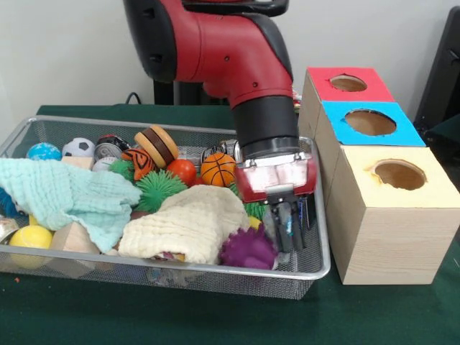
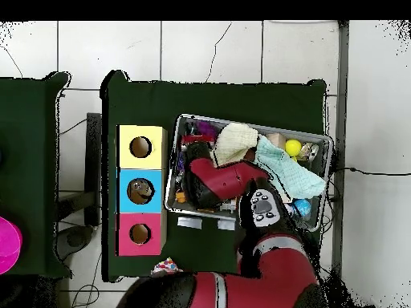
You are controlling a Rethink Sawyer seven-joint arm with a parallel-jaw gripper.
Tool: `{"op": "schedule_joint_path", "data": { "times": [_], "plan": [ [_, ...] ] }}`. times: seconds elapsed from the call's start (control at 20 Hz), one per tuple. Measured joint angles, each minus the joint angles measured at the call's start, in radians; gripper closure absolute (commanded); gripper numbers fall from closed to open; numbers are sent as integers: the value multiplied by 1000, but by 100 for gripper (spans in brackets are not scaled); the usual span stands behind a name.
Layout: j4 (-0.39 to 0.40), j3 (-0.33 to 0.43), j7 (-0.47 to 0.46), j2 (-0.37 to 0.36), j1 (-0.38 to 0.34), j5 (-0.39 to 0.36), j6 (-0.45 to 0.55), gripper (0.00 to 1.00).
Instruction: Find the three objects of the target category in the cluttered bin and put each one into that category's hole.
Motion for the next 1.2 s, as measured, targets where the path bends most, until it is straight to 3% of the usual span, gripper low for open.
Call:
{"op": "schedule_joint_path", "data": {
  "times": [0.2,0.45,0.85,1.2],
  "plan": [
    [0,-79,0,3,81,84,-167,100],
    [-4,-125,0,15,116,125,-296,100],
    [-20,-147,0,37,106,122,-305,100],
    [10,-193,0,-36,127,113,-304,100]
  ]
}}
